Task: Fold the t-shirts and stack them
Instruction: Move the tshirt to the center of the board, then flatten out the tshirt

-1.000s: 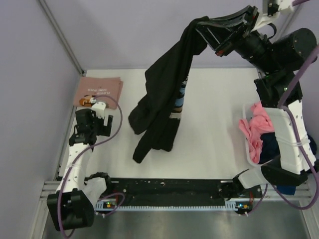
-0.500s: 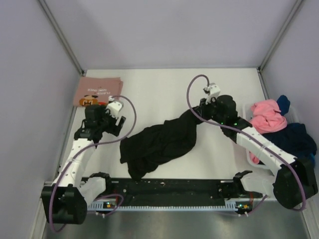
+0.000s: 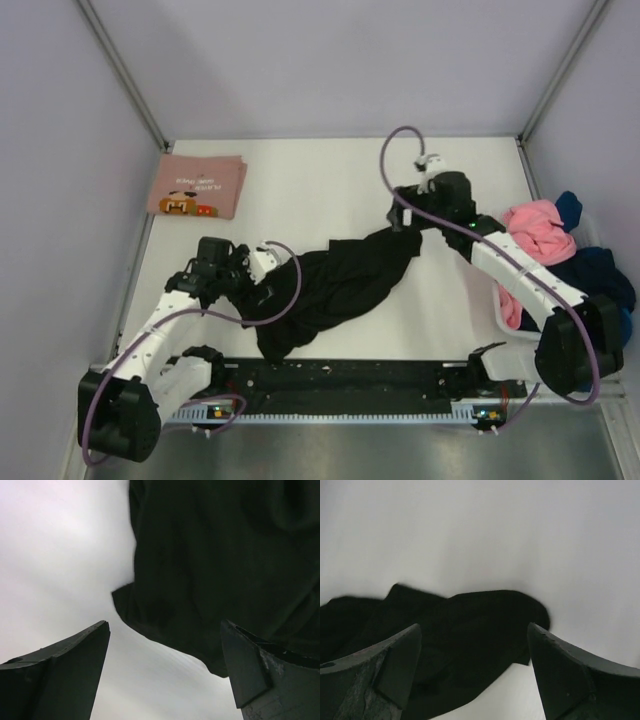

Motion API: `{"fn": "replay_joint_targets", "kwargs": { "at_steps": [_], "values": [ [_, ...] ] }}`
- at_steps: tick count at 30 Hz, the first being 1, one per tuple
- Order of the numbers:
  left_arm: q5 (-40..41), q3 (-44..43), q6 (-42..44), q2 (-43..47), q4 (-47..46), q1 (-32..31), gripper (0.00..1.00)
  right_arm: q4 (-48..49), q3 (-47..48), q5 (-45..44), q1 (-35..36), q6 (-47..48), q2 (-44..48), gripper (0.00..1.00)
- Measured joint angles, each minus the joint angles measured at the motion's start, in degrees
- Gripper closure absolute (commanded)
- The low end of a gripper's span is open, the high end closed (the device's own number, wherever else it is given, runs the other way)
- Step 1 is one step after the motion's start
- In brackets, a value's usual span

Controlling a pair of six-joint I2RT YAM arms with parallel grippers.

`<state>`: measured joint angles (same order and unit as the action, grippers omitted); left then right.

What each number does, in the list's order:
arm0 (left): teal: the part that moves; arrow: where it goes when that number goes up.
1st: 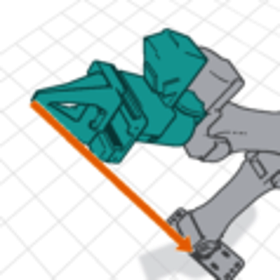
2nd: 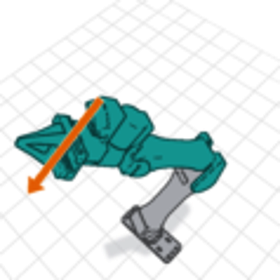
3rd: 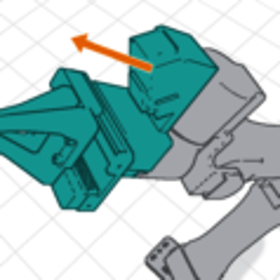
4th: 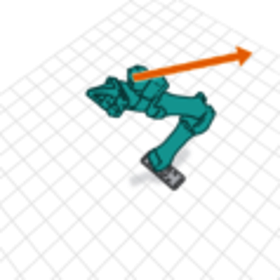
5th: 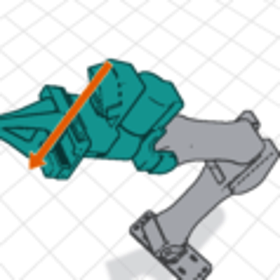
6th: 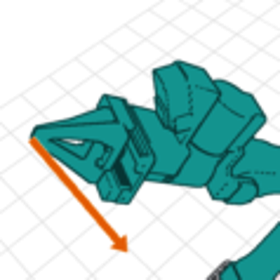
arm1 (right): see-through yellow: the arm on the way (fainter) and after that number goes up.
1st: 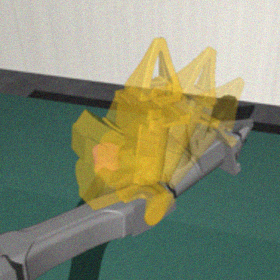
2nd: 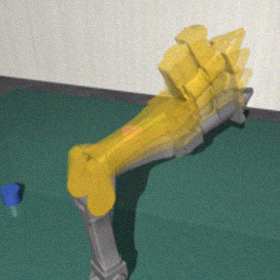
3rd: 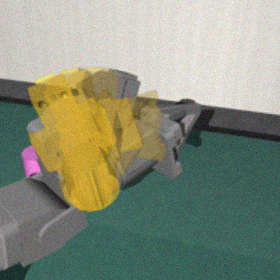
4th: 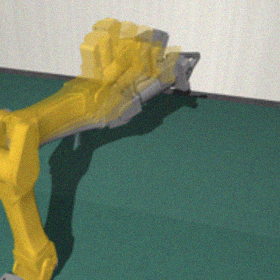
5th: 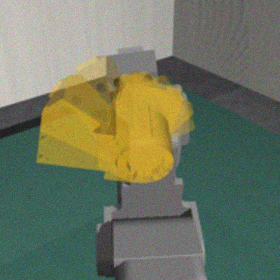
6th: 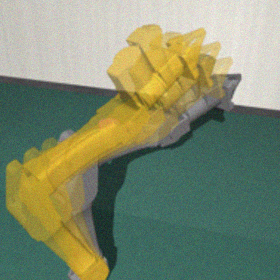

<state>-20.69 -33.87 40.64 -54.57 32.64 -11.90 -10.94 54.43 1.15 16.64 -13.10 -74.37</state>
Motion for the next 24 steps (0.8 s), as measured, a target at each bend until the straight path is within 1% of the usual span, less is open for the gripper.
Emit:
{"fn": "replay_joint_targets", "kwargs": {
  "at_steps": [3, 5, 7, 9, 11, 13, 14, 15, 17, 18, 19, 20, 22, 24],
  "values": [
    [0.17, 2.97, 2.54, -0.24, 0.52, -0.11, 0.02, -0.52, -0.02, 7.63, 9.29, 6.75, -0.24, 0.22],
    [0.63, 4.7, 3.93, -0.46, 0.42, -0.17, 0.02, -0.55, -0.15, 13.86, 13.14, 10.05, -0.83, 0.24],
    [0.94, 5.99, 5.01, -0.66, 0.26, -0.22, 0.02, -0.09, -0.79, 20.85, 14.8, 12.76, -2.03, 0.24],
    [1.22, 6.95, 6.29, -1.57, -0.13, -0.22, 0.02, 0.11, -1.2, 25.51, 15.32, 14.67, -3.82, 0.23],
    [1.55, 7.43, 7.17, -2.62, -0.76, -0.24, 0.05, 0.26, -1.2, 28.65, 15.96, 16.68, -6.67, 0.21],
    [1.68, 7.72, 7.48, -3.87, -1.86, -0.26, 0.15, 0.24, -1.18, 30.18, 17.46, 18.78, -9.57, 0.21],
    [1.64, 7.72, 7.45, -4.17, -2.62, -0.26, 0.29, 0.24, -1.16, 30.64, 18.4, 19.78, -11.04, 0.21],
    [1.53, 7.69, 7.39, -4.61, -3.19, -0.26, 0.41, 0.24, -1.11, 31.06, 19.63, 20.83, -12.74, 0.21],
    [1.4, 7.63, 7.28, -5.55, -4.28, -0.39, 0.6, 0.42, -1.07, 31.1, 21.44, 22.14, -15.26, 0.24],
    [1.36, 7.58, 7.15, -5.97, -4.63, -0.52, 0.72, 0.66, -1.03, 31.01, 22.25, 22.69, -16.5, 0.27],
    [1.49, 7.58, 7.34, -6.21, -5.03, -0.63, 0.83, 0.72, -0.74, 30.49, 23.04, 23.21, -17.9, 0.35],
    [1.66, 7.58, 7.13, -6.34, -5.2, -0.63, 0.99, 0.87, -0.39, 29.97, 23.5, 23.58, -19.06, 0.48],
    [2.34, 7.58, 7.54, -6.36, -5.29, -0.63, 1.0, 1.11, 0.94, 28.5, 24.17, 24.24, -21.75, 0.72],
    [3.04, 7.54, 7.23, -6.16, -5.18, -0.63, 1.0, 1.4, 2.38, 26.77, 24.3, 23.85, -23.74, 0.93]
  ]
}}
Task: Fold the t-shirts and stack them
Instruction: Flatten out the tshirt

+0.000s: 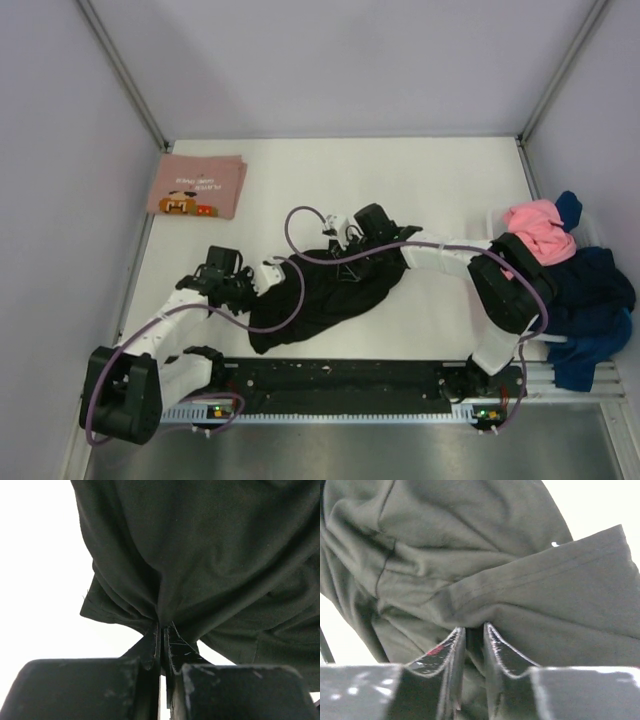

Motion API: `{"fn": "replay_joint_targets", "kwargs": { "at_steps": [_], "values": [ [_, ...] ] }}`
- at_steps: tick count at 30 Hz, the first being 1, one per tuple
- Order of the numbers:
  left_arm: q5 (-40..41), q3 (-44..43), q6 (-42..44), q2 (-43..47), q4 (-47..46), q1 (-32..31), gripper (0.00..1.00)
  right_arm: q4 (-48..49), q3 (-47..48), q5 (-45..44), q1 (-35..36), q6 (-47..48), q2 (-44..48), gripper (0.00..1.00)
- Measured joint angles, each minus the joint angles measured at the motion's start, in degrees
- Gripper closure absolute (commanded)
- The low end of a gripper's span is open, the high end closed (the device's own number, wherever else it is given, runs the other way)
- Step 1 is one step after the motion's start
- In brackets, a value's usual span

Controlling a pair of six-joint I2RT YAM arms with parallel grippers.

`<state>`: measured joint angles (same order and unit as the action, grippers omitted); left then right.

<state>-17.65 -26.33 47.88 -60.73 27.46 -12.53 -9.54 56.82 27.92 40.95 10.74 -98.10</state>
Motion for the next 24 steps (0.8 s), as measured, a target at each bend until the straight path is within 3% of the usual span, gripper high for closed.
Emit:
{"fn": "replay_joint_targets", "kwargs": {
  "at_steps": [1, 9, 14, 18, 24],
  "values": [
    [0.52, -0.15, -0.15, 0.31, 0.48, 0.0, 1.0, 0.13, 0.46, -0.83, -0.02, -0.15, -0.46, 1.0],
    [9.05, -6.27, -2.03, 2.27, 1.22, 0.04, 1.0, 0.5, 1.79, -7.08, -0.07, -3.69, 0.81, 1.0],
    [16.15, -13.51, -3.08, -3.72, -3.5, 0.28, 1.0, -0.24, 0.61, -11.52, -2.03, -8.68, 9.44, 1.0],
    [17.97, -24.83, -5.01, -13.64, -5.66, 0.28, 1.0, -1.68, -2.36, -15.19, -6.88, -14.27, 21.46, 1.0],
    [22.97, -49.68, -9.55, -30.45, -8.63, -0.33, 1.0, -8.11, -7.17, -22.56, -15.3, -22.45, 40.72, 1.0]
  ]
}}
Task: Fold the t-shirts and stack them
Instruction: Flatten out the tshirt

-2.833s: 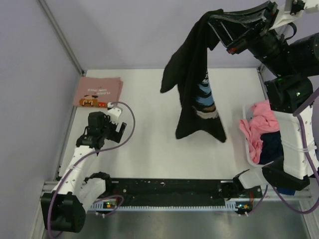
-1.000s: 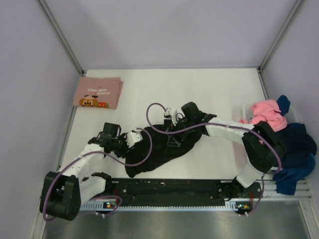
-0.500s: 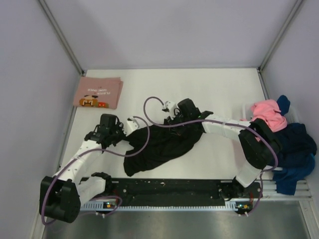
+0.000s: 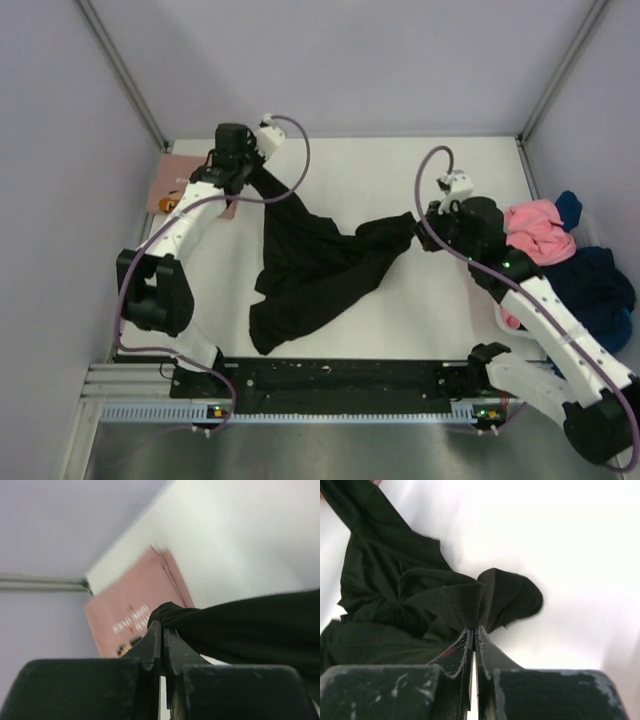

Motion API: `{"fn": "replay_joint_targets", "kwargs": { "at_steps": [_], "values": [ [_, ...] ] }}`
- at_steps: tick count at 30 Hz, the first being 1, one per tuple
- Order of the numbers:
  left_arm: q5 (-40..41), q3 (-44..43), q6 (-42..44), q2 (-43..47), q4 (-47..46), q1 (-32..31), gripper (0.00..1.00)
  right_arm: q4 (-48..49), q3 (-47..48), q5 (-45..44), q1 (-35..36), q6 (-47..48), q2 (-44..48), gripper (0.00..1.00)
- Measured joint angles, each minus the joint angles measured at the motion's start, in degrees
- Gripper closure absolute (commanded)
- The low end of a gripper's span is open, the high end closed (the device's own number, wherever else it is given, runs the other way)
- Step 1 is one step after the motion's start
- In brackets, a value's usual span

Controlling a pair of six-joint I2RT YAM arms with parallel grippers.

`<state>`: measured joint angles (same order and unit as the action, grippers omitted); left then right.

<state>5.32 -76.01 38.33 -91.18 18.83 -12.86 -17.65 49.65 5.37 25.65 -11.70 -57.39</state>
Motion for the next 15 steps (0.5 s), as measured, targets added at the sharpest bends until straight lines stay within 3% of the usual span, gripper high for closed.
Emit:
{"fn": "replay_joint_targets", "kwargs": {
  "at_steps": [1, 2, 3, 4, 5, 6, 10, 12, 15],
  "values": [
    [0.94, -4.35, -0.79, -2.47, -0.35, -0.26, 1.0, -0.96, -0.98, -0.96, -0.76, -1.05, 2.67, 1.0],
    [1.97, -8.46, -1.42, -4.92, -1.33, -0.57, 0.85, -2.05, -2.23, -1.99, -1.44, -2.38, 5.81, 1.0],
    [2.73, -12.04, -1.92, -6.95, -1.6, -0.94, 0.55, -3.34, -3.58, -2.99, -1.7, -3.56, 8.87, 1.0],
    [3.3, -14.95, -2.27, -8.79, -1.81, -1.4, 0.36, -4.22, -4.66, -3.48, -1.81, -4.5, 10.86, 1.0],
    [3.48, -17.66, -2.32, -10.51, -1.46, -1.95, 0.23, -5.22, -5.9, -3.8, -1.81, -5.51, 12.96, 1.0],
    [3.61, -19.76, -2.47, -11.87, -0.9, -2.54, 0.17, -6.23, -7.02, -3.98, -1.81, -6.49, 14.47, 1.0],
    [4.48, -22.86, -4.17, -15.26, 3.48, -6.05, 0.13, -9.51, -9.81, -4.52, -1.81, -9.09, 16.52, 1.0],
    [2.62, -18.21, -4.39, -13.77, 4.92, -7.48, 0.14, -10.82, -10.45, -4.94, -1.84, -9.94, 16.13, 1.0],
    [-3.82, -6.6, -4.09, -7.56, 9.18, -8.57, 0.28, -12.5, -10.78, -5.33, -1.81, -10.51, 16.04, 1.0]
  ]
}}
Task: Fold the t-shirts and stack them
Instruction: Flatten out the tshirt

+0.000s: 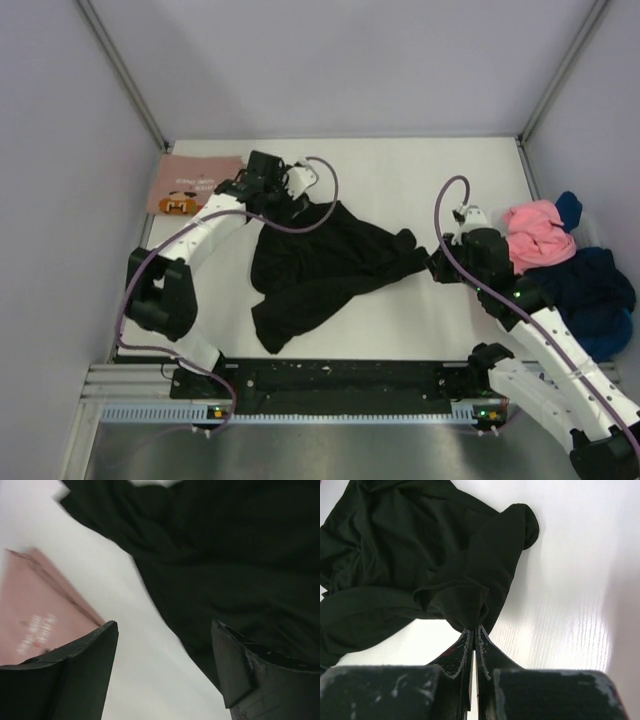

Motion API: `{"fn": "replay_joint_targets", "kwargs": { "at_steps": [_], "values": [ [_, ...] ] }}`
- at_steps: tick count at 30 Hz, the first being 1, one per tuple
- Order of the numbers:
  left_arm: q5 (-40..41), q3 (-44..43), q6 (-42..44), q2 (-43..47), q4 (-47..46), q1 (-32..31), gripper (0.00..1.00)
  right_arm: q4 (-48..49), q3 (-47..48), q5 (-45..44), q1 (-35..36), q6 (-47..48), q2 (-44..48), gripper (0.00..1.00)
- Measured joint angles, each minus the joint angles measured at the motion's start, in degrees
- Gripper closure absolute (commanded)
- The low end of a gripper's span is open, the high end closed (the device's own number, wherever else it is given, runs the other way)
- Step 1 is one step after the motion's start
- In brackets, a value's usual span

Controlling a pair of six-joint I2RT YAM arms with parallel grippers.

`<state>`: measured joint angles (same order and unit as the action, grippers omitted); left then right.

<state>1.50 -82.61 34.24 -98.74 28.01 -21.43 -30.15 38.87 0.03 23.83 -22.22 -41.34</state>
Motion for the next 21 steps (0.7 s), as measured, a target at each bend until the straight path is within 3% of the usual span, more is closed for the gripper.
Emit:
{"fn": "replay_joint_targets", "kwargs": {
  "at_steps": [2, 4, 9, 13, 17, 19, 21],
  "values": [
    [-5.62, 8.61, 0.85, 6.54, 4.02, 0.07, 0.37, -0.15, -0.31, 0.0, 0.0, -0.37, -0.04, 1.0],
    [-10.49, 15.89, 1.92, 13.97, 7.8, 0.0, 0.37, -0.46, -1.03, 0.24, 0.0, -0.85, -0.02, 1.0],
    [-15.91, 30.16, 4.44, 26.73, 12.59, -3.67, 0.26, -2.29, -3.67, 1.51, 0.0, -1.64, 0.04, 1.0],
    [-14.95, 41.13, 4.81, 27.39, 12.31, -7.65, 0.25, -3.87, -4.76, 1.77, 0.0, -1.92, 0.92, 1.0],
    [-12.94, 44.28, 4.83, 24.68, 12.26, -8.79, 0.28, -4.24, -4.76, 1.73, 0.0, -1.97, 2.01, 1.0],
    [-12.31, 44.28, 4.74, 22.97, 11.47, -9.4, 0.32, -4.33, -4.76, 1.57, 0.0, -2.01, 2.64, 1.0],
    [-11.76, 44.02, 4.7, 22.1, 11.21, -10.14, 0.6, -4.59, -4.76, 1.49, 0.0, -2.03, 3.15, 1.0]
  ]
}}
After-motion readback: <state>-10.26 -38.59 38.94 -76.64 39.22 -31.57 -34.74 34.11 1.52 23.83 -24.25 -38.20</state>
